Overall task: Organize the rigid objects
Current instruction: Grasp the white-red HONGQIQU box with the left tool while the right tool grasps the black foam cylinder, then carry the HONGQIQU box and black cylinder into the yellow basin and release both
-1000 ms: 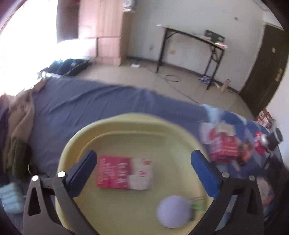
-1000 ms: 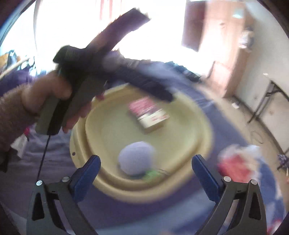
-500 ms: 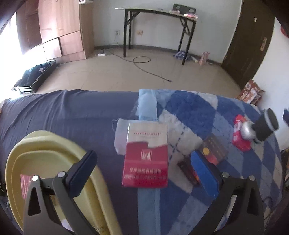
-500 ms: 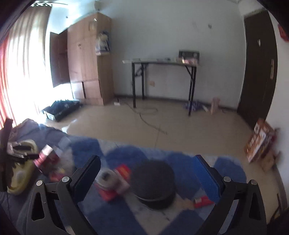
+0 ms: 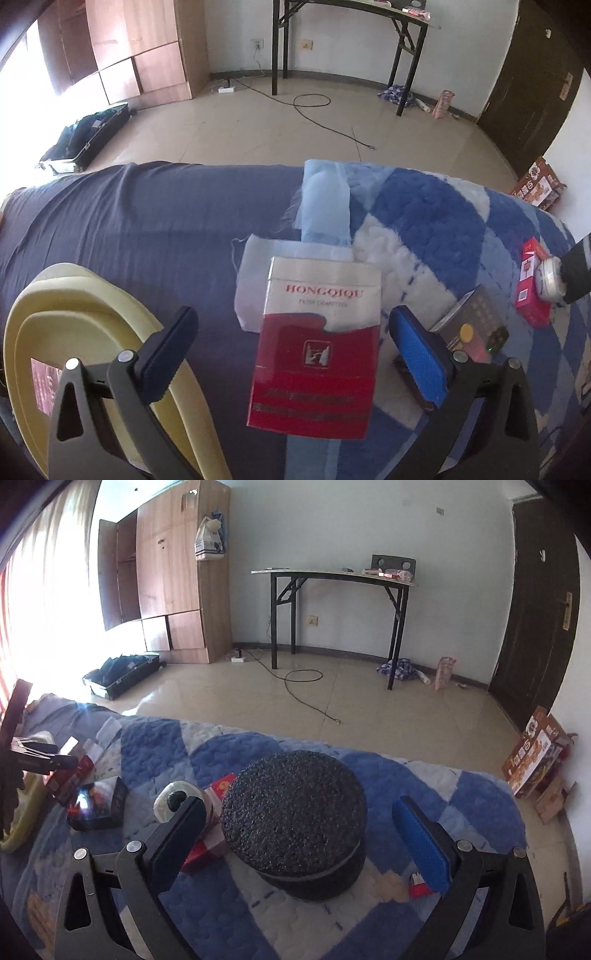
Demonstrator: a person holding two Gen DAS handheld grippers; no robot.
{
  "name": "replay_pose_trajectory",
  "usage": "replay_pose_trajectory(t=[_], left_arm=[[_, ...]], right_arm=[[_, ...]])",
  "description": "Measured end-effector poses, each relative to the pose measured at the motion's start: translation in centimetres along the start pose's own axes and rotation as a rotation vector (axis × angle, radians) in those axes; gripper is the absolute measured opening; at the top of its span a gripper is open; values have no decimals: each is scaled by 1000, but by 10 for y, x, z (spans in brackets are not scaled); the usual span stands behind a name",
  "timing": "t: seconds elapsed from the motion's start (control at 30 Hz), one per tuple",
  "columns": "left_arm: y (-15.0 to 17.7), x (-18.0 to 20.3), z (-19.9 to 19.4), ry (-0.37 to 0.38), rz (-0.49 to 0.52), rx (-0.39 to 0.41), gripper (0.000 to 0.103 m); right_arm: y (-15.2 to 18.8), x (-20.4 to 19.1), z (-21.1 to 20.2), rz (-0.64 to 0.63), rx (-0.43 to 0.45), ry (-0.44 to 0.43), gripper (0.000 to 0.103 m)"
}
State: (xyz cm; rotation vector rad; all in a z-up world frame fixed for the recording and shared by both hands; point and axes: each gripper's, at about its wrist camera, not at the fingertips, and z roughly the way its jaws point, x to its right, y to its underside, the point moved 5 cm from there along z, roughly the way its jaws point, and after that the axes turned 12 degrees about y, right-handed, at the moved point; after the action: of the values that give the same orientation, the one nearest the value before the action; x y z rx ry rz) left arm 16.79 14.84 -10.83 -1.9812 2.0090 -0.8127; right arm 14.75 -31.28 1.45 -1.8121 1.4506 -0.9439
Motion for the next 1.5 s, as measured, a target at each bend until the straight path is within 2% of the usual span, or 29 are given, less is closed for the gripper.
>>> replay_pose_trajectory(t=[0.07, 0.1, 0.13, 0.2, 0.3, 0.43, 0.53, 0.67, 0.77, 0.83, 0.9, 0.93, 1.07, 1.13, 1.17, 1.2, 1.23, 1.27, 1.33, 1.4, 1.5], left_arm=[[1, 2, -3, 43, -1, 8, 89], [2, 3, -3, 52, -5, 2, 82], [1, 4, 0, 57, -6, -8, 79], [3, 8, 4, 63, 8, -33, 59], [4, 11, 5, 59, 9, -31, 59], [0, 21, -10, 100, 5, -20, 59], [-4, 25, -18, 92, 23, -9, 59], [-4, 20, -2, 80, 11, -48, 59], [-7, 15, 1, 82, -5, -18, 59], [-13, 15, -4, 78, -1, 28, 50], [-19, 16, -8, 81, 0, 50, 29], [-20, 17, -7, 80, 3, 43, 28], [-12, 24, 4, 42, 42, -48, 29], [-5, 24, -7, 42, 33, -42, 30], [-2, 23, -14, 46, 27, -33, 37], [2, 24, -23, 57, 25, -15, 59], [6, 25, -30, 56, 28, 6, 73], [12, 26, -39, 38, 44, 37, 94], [22, 32, -47, 21, 95, 67, 98], [35, 36, -45, 5, 142, 38, 98], [43, 30, -37, -33, 139, 2, 97]], right_arm=[[0, -12, 13, -15, 2, 4, 98], [0, -14, 15, -17, 7, 5, 88], [1, -15, 17, -21, 11, 10, 70], [2, -19, 24, -30, 14, 20, 68], [5, -24, 31, -34, 33, 9, 68], [3, -20, 18, -4, 92, 10, 67], [0, -22, 7, -2, 149, 13, 67], [7, -30, 16, -23, 132, 17, 68], [12, -26, 18, -13, 117, 11, 68], [12, -23, 17, -11, 124, 18, 68], [11, -21, 15, -12, 141, 27, 68], [11, -20, 14, -8, 144, 22, 67], [14, -23, 17, -5, 137, 7, 67], [16, -24, 16, -19, 140, 12, 67], [17, -24, 16, -25, 144, 14, 67], [18, -24, 16, -26, 144, 12, 67], [19, -24, 17, -25, 141, 10, 67], [19, -23, 17, -23, 138, 9, 67], [20, -23, 18, -22, 133, 7, 67], [20, -24, 20, -21, 126, 1, 67], [20, -27, 19, -24, 124, -6, 67]])
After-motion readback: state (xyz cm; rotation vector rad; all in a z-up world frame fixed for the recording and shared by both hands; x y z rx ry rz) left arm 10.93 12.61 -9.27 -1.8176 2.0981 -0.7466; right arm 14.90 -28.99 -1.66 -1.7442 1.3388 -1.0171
